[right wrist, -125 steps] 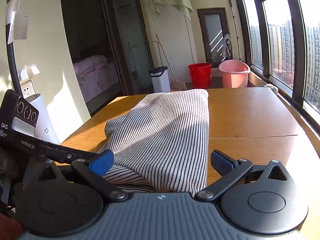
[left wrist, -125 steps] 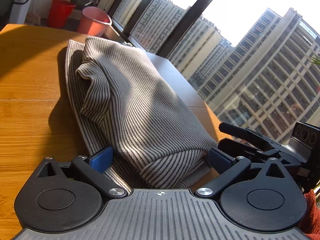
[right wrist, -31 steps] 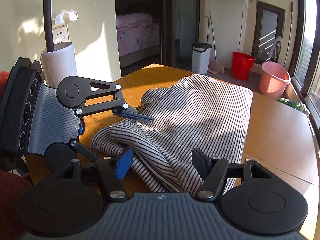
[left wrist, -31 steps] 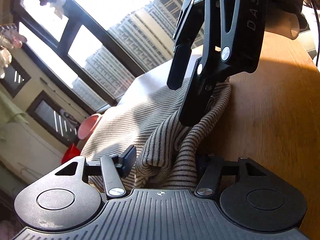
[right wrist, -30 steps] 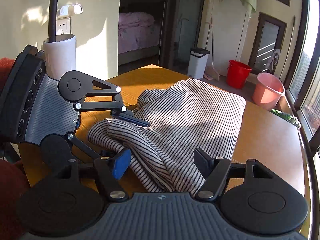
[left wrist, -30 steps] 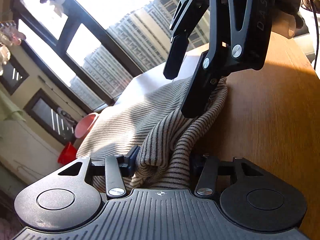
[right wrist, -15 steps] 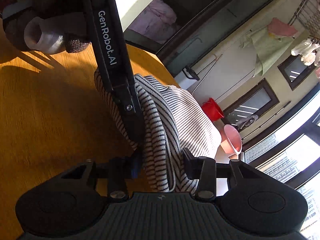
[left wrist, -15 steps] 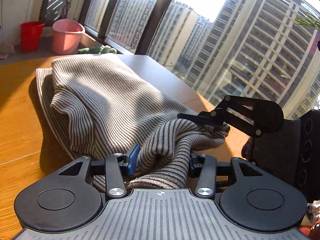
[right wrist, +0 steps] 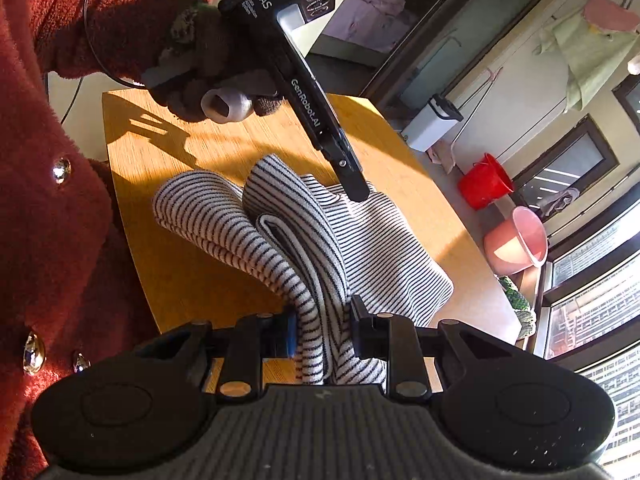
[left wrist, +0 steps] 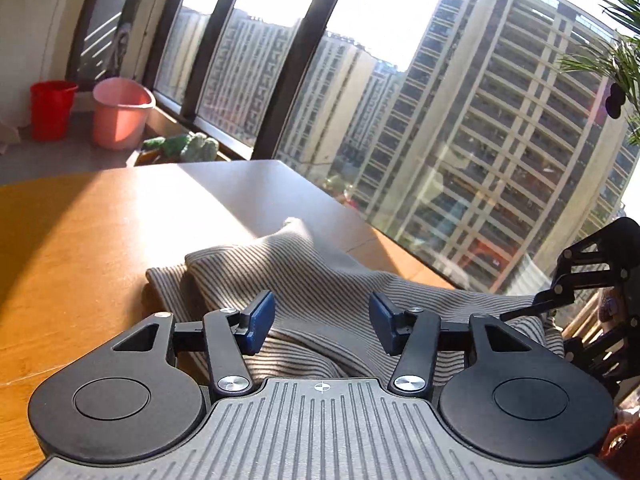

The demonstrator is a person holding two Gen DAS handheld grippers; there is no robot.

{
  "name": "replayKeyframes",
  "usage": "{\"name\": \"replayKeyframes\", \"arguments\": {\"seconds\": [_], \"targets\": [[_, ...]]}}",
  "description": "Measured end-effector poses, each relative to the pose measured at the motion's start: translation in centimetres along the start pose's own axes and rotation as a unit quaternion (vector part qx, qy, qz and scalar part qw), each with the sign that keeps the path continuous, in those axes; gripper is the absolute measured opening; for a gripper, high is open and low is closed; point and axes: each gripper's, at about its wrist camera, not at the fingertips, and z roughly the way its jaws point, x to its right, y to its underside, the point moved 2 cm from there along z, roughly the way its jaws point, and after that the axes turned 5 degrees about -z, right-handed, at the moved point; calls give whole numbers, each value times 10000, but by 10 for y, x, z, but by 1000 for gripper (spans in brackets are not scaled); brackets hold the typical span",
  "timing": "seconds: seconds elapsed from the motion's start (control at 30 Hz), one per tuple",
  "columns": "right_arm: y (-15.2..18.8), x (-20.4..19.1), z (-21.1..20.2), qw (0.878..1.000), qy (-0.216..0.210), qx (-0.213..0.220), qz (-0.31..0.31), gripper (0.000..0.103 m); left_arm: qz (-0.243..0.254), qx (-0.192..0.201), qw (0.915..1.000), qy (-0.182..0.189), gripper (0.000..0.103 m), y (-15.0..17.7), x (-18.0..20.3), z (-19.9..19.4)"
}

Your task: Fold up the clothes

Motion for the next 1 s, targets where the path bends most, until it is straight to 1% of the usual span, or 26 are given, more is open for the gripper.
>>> {"name": "replayKeyframes", "arguments": {"seconds": [0.07, 0.1, 0.13, 0.2, 0.23, 0.3, 0.37, 0.4, 0.43, 0.5, 0.53, 0.57, 0.6, 0.63, 0.7, 0.73, 0.77, 0.8, 0.83, 0.87, 0.9, 0.97, 1.0], "targets": [[-12, 13, -13, 10000, 28, 77, -10, 24, -152, -179, 9997, -47, 55, 4, -11, 16], [-18, 20, -16, 9999, 16, 149, -25, 24, -325, -258, 9991, 19, 55, 5, -19, 22], [-24, 31, -16, 9998, 4, 215, -19, 24, -530, -333, 9980, 116, 56, 6, -29, 26], [-29, 55, -4, 9995, -69, 287, 127, 24, -715, -357, 9965, 225, 57, 7, -40, 31], [-31, 68, 7, 9991, -112, 316, 254, 25, -731, -353, 9964, 240, 54, 7, -43, 32], [-30, 91, 33, 9979, -238, 311, 520, 25, -735, -342, 9964, 241, 54, 8, -46, 31], [-16, 105, 71, 9959, -428, 195, 771, 26, -764, -322, 9963, 236, 52, 8, -49, 30], [-11, 110, 88, 9951, -483, 143, 853, 27, -834, -298, 9958, 241, 54, 9, -53, 29], [-5, 115, 108, 9947, -484, 48, 905, 27, -918, -273, 9951, 251, 53, 10, -58, 29], [6, 122, 143, 9927, -546, -114, 1067, 31, -1071, -216, 9937, 246, 50, 11, -65, 26], [13, 127, 158, 9897, -630, -130, 1279, 33, -1136, -183, 9931, 221, 50, 12, -67, 23], [20, 133, 168, 9852, -720, -71, 1555, 37, -1201, -150, 9924, 196, 52, 13, -69, 20], [25, 139, 172, 9804, -799, 17, 1802, 40, -1165, -90, 9931, 47, 55, 13, -70, 14], [34, 147, 172, 9727, -919, 108, 2127, 40, -1076, 25, 9941, -150, 62, 12, -69, 5], [49, 156, 170, 9602, -1075, 244, 2565, 42, -961, 382, 9940, -367, 63, 6, -67, -18], [58, 158, 168, 9545, -1122, 340, 2741, 43, -950, 615, 9929, -368, 65, 0, -63, -30], [65, 159, 167, 9495, -1145, 427, 2889, 43, -954, 865, 9911, -334, 70, -7, -59, -43], [68, 158, 164, 9480, -1122, 488, 2938, 43, -898, 1089, 9896, -264, 72, -15, -53, -53], [70, 157, 162, 9479, -1082, 543, 2948, 43, -781, 1265, 9888, -153, 75, -24, -45, -59], [71, 155, 159, 9477, -1041, 598, 2958, 45, -646, 1343, 9888, 1, 79, -30, -34, -58], [73, 153, 156, 9475, -1001, 652, 2967, 46, -509, 1388, 9889, 167, 81, -36, -22, -56], [71, 153, 151, 9485, -919, 739, 2941, 49, -290, 1282, 9901, 500, 83, -41, 0, -40], [70, 154, 150, 9481, -882, 765, 2957, 57, -210, 1210, 9904, 627, 83, -41, 10, -26]]}}
